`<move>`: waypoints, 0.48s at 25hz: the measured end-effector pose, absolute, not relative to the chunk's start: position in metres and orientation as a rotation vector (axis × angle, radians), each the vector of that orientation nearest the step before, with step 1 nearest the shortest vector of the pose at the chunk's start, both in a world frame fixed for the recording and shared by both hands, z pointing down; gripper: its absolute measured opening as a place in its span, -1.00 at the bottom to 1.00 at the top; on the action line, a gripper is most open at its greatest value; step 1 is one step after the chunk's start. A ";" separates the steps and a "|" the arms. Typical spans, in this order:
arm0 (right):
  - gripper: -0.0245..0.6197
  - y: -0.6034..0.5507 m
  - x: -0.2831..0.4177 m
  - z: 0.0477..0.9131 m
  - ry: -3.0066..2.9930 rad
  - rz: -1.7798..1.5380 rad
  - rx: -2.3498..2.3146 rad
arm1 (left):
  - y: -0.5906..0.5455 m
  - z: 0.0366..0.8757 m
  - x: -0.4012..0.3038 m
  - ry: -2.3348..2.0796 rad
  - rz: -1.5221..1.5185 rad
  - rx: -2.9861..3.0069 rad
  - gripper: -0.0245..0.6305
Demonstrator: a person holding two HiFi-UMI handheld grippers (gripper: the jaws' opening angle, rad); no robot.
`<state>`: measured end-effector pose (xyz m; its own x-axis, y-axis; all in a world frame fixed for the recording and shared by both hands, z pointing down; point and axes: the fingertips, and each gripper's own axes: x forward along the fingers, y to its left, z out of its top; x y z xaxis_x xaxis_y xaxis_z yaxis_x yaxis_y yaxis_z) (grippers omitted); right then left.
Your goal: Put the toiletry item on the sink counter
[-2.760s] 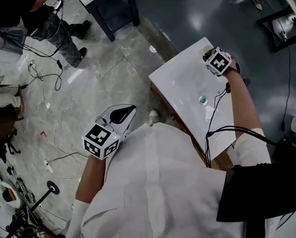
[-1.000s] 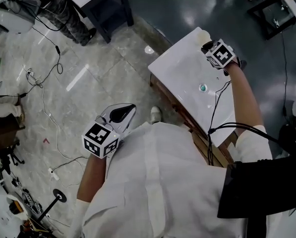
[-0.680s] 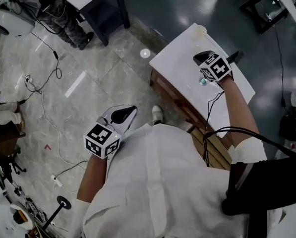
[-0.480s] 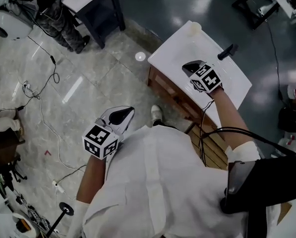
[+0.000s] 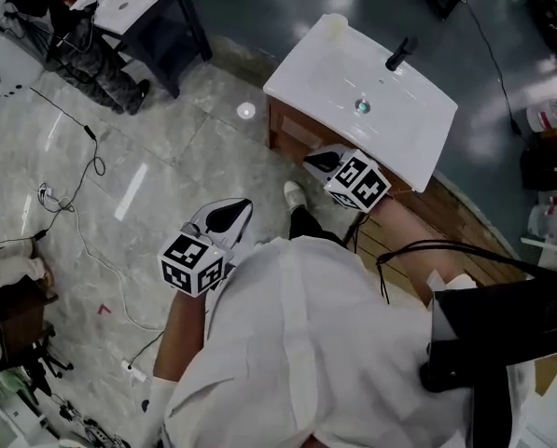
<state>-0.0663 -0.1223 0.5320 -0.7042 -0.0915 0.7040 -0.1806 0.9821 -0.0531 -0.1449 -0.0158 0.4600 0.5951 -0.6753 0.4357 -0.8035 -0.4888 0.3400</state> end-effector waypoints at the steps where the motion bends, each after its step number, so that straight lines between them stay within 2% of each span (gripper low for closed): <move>1: -0.91 -0.111 -0.066 0.532 -2.362 0.161 0.199 | -0.010 0.460 -0.144 -1.162 0.332 2.318 -0.91; 12: -0.91 -0.042 -0.060 0.517 -2.437 0.175 0.249 | 0.025 0.464 -0.125 -1.092 0.365 2.364 -0.91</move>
